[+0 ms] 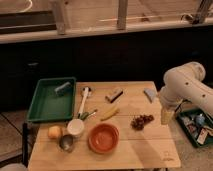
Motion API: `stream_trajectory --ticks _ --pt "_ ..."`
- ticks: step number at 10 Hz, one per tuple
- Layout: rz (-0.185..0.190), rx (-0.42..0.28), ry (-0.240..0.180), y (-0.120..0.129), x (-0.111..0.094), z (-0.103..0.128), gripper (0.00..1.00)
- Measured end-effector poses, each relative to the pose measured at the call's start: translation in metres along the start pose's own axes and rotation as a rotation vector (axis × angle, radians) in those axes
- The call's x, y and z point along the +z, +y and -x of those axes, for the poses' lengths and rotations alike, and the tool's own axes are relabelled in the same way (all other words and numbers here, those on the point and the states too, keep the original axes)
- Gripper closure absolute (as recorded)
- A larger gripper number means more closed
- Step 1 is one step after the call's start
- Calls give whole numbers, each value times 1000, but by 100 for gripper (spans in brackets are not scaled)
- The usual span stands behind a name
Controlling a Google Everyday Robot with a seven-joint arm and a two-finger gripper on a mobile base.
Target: Place grapes in red bowl
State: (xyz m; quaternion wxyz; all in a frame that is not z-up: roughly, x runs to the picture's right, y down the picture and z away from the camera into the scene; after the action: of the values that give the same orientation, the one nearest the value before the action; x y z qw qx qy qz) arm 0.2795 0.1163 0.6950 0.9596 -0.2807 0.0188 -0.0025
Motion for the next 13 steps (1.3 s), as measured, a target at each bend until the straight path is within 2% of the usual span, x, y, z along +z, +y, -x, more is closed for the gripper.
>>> stream_trajectory --ticks 2,5,8,13 --pt "1 -56 9 3 26 9 20" --pt "-2 -110 16 4 44 14 20" --pt "0 -162 16 5 80 21 20" --pt "-2 -216 14 3 100 24 20"
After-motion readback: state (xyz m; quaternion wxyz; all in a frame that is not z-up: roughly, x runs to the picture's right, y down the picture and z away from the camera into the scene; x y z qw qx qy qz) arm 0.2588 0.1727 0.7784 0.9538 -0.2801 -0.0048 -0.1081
